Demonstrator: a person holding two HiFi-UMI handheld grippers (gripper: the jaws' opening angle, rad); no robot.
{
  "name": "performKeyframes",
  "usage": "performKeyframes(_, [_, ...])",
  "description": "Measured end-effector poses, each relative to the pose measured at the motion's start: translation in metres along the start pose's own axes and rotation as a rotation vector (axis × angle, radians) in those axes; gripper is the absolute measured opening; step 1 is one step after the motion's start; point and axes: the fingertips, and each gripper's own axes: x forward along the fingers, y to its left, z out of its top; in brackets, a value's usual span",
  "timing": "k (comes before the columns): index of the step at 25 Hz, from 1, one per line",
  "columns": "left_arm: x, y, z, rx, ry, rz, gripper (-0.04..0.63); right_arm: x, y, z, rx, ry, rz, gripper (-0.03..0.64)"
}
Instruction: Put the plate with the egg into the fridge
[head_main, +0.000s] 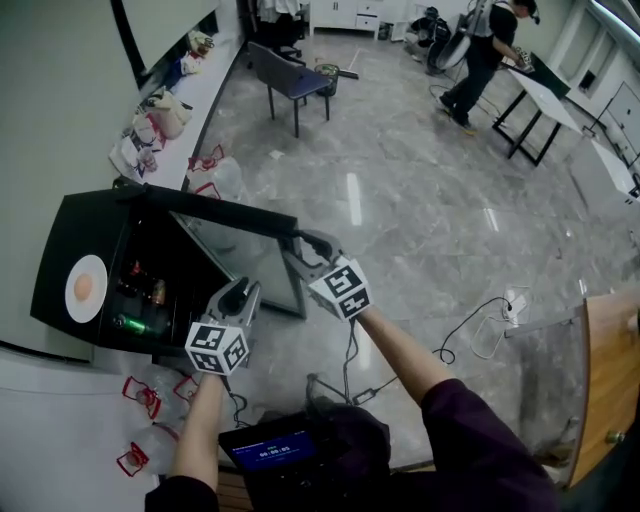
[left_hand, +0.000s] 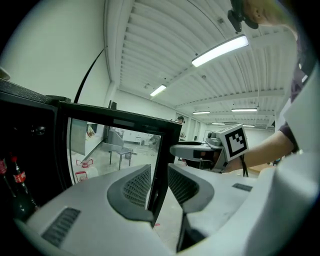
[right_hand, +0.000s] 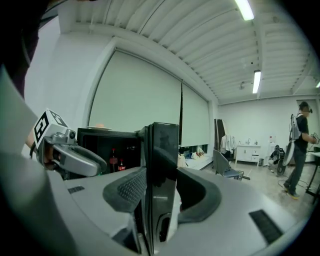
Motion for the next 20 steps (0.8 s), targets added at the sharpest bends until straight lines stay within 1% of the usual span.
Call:
performKeyframes(4, [0.008,0.011,0.01,0.0,0.007,0.019,0.097,0.015,-0.036,-0.001,0.003,0.022,-0.019,0.193])
performKeyframes(9, [0.005,0.027,0.017,-0.003,0.013,0.056,0.097,0.034,-0.067,-0.001,0.005,0.052,-0.034,0.193])
performKeyframes(13, [-0.008,0.04,0.017,-0.009,0.016,0.09,0.097,0.043,-0.084,0.001,0.005,0.057,-0.048,0.193])
performKeyframes(16, [-0.015,0.051,0.018,-0.016,0.011,0.108,0.097,0.047,-0.094,0.001,0.012,0.06,-0.082,0.192])
performKeyframes(20, [-0.026,0.063,0.021,-0.009,0.001,0.127,0.097,0.051,-0.097,-0.001,0.016,0.056,-0.118,0.184])
